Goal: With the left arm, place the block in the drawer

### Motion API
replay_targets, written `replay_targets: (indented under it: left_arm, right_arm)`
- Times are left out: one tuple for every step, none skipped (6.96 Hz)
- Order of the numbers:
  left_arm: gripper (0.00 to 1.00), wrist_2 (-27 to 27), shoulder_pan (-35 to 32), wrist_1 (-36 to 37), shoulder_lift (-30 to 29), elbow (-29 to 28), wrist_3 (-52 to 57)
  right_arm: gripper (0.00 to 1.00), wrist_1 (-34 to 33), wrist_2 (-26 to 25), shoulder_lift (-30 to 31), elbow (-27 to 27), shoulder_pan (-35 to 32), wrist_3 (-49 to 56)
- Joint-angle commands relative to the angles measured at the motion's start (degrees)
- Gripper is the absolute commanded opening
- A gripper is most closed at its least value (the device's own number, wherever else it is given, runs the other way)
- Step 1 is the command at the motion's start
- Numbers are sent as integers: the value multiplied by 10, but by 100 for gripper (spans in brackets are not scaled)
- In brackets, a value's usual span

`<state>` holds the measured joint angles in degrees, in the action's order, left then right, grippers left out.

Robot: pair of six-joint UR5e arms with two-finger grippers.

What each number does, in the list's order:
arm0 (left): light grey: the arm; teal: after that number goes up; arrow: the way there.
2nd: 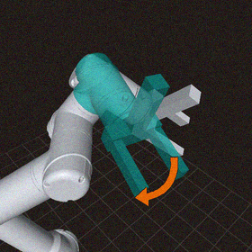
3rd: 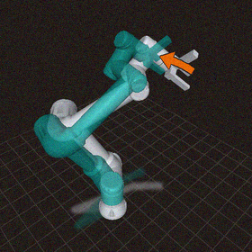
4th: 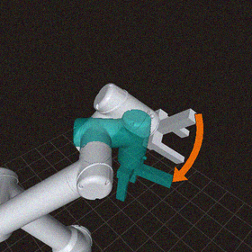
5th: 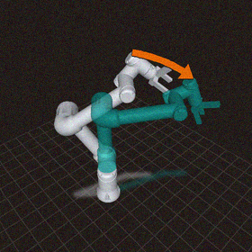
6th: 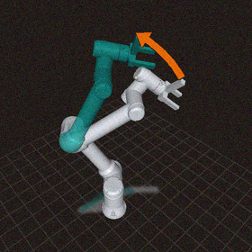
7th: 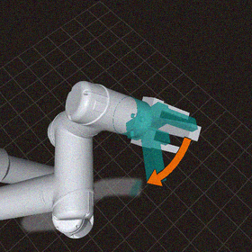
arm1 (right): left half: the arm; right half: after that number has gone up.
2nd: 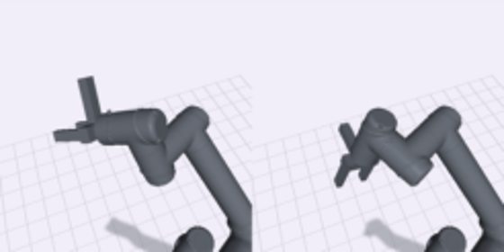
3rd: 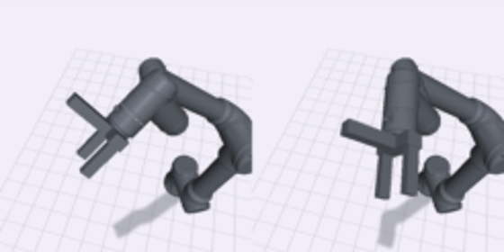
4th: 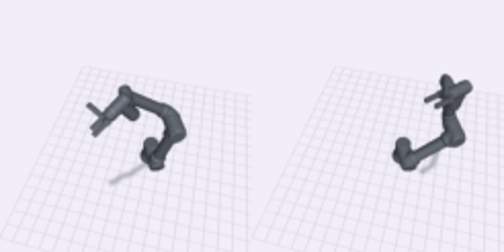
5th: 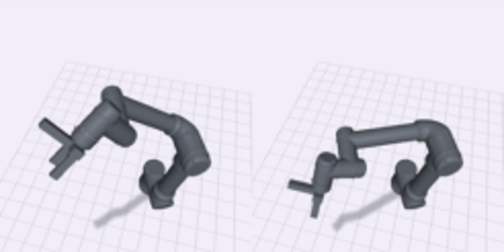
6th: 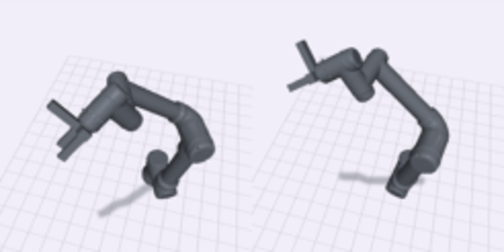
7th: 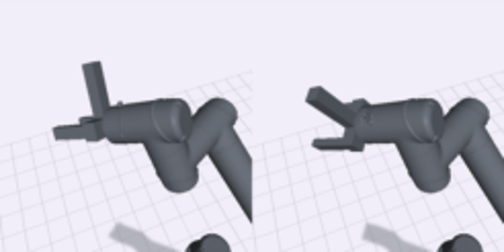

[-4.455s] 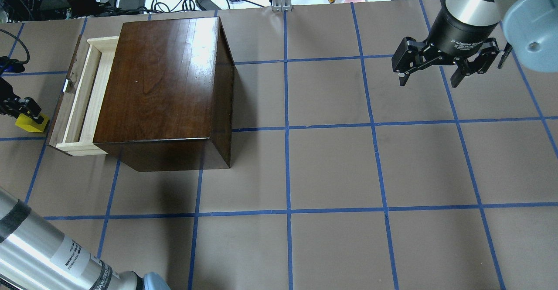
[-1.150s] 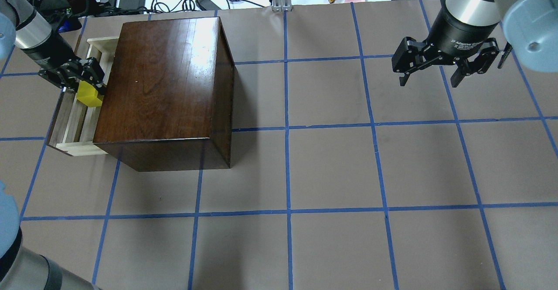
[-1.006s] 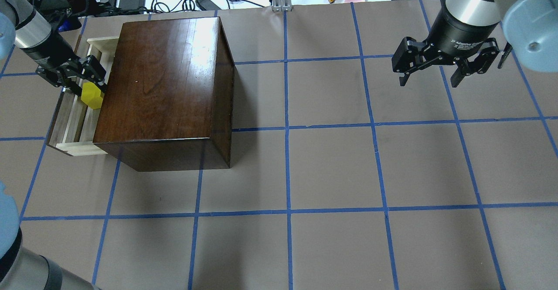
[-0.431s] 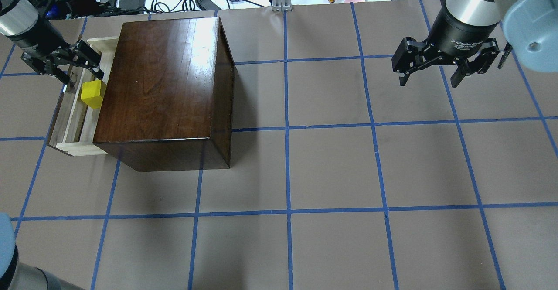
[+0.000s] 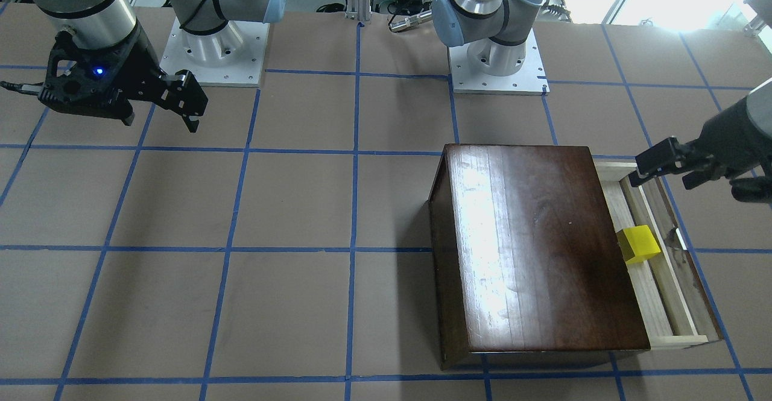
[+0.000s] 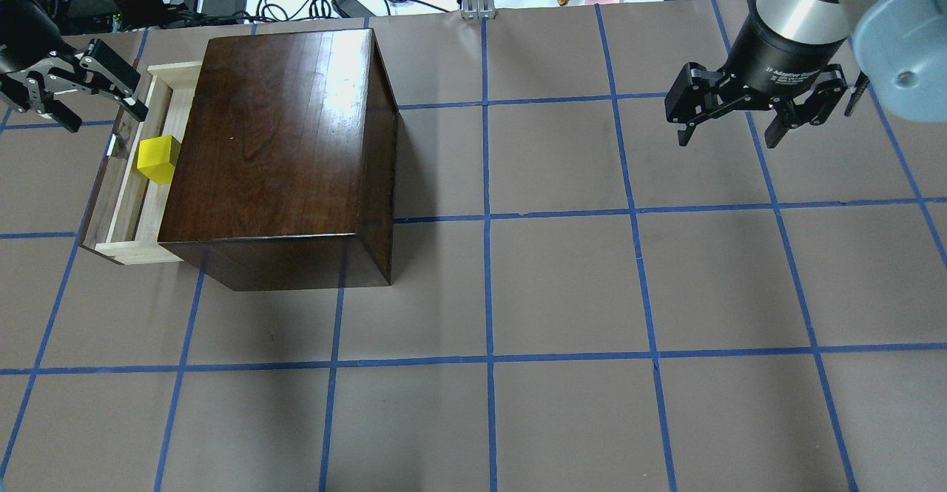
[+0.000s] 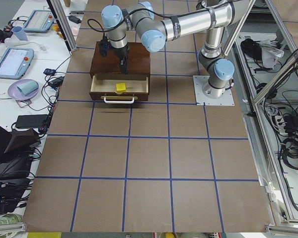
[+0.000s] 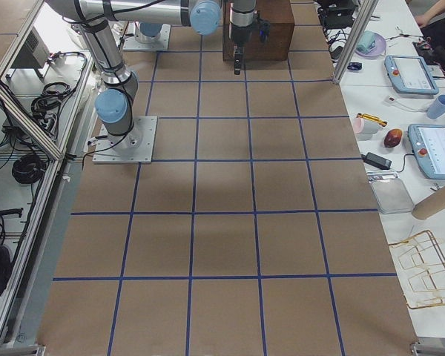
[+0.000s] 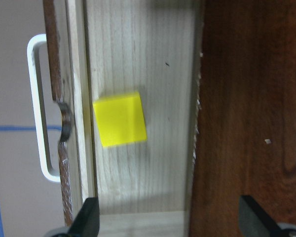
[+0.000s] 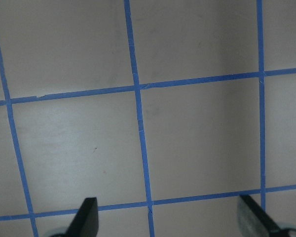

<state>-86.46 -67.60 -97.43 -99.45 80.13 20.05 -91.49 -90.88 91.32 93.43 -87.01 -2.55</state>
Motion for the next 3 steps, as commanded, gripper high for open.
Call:
replay_targets:
  left_arm:
    - [100,-4,-22,-35,44,-1,-51]
    - [100,-4,-42,-39,58,-1,-87]
    - [100,-8,-72,-39,60,0,-94]
  right_arm:
    - [100,0,0,0,0,0,0]
    - [100,0,0,0,0,0,0]
    - [100,0,0,0,0,0,0]
